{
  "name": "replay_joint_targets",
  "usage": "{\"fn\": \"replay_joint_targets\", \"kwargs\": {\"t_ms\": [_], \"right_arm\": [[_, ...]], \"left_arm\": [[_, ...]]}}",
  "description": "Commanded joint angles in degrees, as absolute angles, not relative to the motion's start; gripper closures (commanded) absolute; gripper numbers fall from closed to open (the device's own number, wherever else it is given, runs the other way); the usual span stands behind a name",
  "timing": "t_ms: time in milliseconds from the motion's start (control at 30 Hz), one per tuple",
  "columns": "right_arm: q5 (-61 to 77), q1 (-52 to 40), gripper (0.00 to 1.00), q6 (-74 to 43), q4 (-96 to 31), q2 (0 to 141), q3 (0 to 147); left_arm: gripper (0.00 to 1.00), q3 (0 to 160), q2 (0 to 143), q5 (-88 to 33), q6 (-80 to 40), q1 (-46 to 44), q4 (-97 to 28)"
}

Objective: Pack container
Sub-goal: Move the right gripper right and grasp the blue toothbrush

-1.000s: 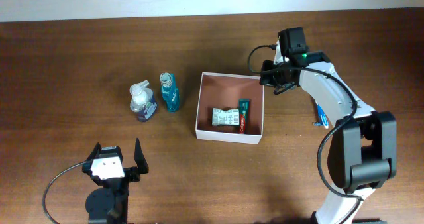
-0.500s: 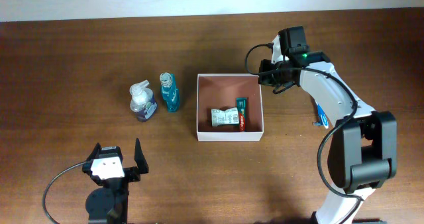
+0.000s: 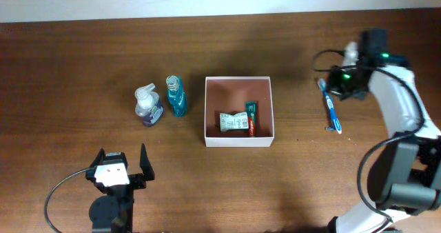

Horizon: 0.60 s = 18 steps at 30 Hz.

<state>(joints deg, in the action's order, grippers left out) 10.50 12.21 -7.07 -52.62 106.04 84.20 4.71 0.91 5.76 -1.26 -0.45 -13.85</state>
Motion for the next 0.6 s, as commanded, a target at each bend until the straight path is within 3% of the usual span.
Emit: {"fn": "replay_joint_targets", "kwargs": {"t_ms": [0, 200, 400, 567], "right_arm": [[6.57, 15.14, 0.96, -0.47, -54.96, 105.38, 84.75], [3.33, 16.10, 0.94, 3.73, -55.42, 105.38, 84.75], [3.09, 16.10, 0.69, 5.80, -55.99, 105.86, 84.60], [3.16, 16.10, 0.61, 5.76, -57.25, 107.28, 84.23]], "left_arm": [[0.01, 4.21, 0.67, 4.73, -0.36, -0.14, -13.50], [0.01, 4.21, 0.67, 4.73, -0.36, -0.14, -13.50], [0.01, 4.21, 0.67, 4.73, -0.36, -0.14, -13.50], [0.01, 4.21, 0.67, 4.73, -0.36, -0.14, -13.50]]}}
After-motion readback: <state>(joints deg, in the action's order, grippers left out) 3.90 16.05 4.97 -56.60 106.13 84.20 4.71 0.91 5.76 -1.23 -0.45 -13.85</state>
